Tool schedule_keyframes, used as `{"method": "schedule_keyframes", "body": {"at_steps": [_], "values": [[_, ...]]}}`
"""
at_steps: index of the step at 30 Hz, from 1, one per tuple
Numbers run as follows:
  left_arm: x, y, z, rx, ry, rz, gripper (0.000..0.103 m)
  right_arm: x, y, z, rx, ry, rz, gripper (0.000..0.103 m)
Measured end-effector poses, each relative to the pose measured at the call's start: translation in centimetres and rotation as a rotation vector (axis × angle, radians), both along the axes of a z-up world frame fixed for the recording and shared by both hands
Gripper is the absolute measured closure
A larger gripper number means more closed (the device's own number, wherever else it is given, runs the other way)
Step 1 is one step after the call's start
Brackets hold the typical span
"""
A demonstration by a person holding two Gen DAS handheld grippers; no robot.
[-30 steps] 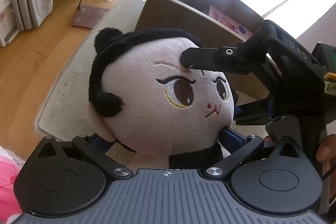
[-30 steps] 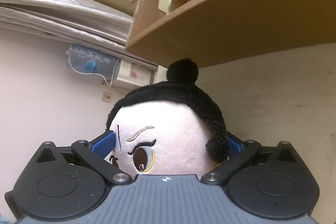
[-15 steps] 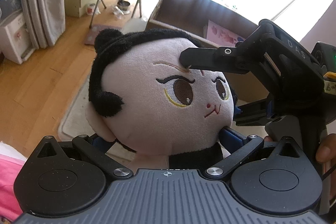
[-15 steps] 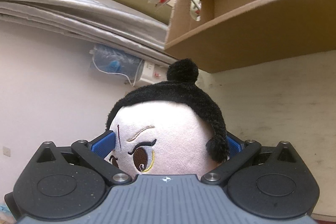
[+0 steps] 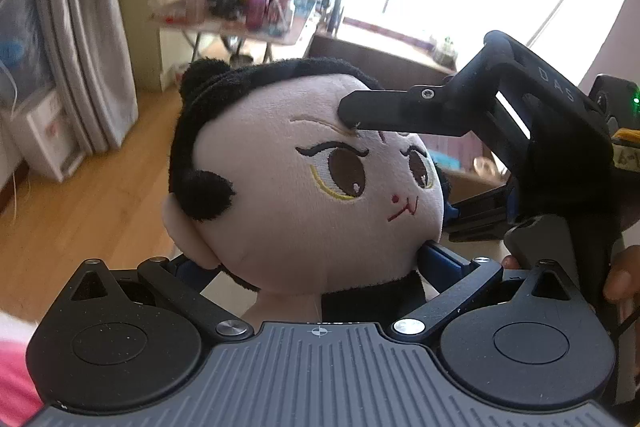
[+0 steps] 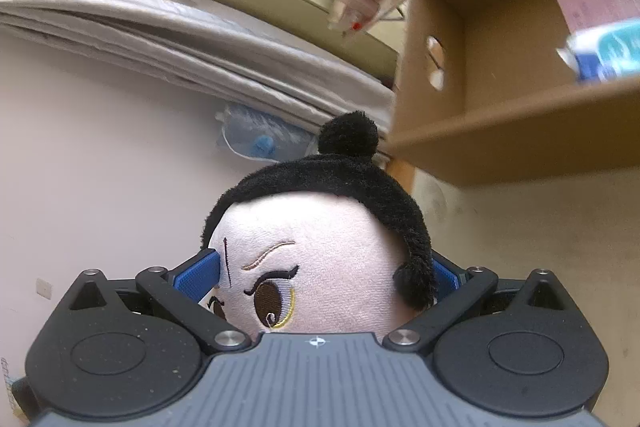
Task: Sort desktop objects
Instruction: 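Carry the plush doll over the box with both grippers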
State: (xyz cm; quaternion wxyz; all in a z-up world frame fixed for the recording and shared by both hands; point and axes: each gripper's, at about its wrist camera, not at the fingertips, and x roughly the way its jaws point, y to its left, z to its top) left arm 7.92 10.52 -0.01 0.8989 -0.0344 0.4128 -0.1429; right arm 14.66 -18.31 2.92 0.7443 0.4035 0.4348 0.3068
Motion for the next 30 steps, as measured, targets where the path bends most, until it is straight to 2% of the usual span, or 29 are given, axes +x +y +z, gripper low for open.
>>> {"method": "schedule_keyframes", "body": {"at_steps": [4,9,15,21,26,30], "values": [[2.0,-1.0,1.7,-0.005,-0.045,-0.023,0.0,2.2,-0.4,2.8,-0.015,-0.059,-0.026,0.0],[6.6,-2.7,4.0,-0.02,-0.06,-0.089,0.0,6.4,-1.7,5.7,-0.045,-0.116,-0.073,0.0],[13.2,-6.3,5.2,-0.006,-0.093,-0.163,0.0,12.2,-5.4,6.6,-0.016,-0.121,-0.168,0.0],[19.2,-10.1,3.4,-0.014,-0.109,-0.235,0.0,17.6,-9.1,4.4,-0.026,-0.109,-0.264,0.0],[23.1,-12.3,-0.2,-0.009,-0.086,-0.253,0.0,21.7,-10.6,-0.3,-0.023,-0.044,-0.314,0.0],[26.3,-12.4,-3.3,-0.005,-0.024,-0.263,0.0,23.5,-10.8,-4.2,-0.022,0.013,-0.327,0.0]]}}
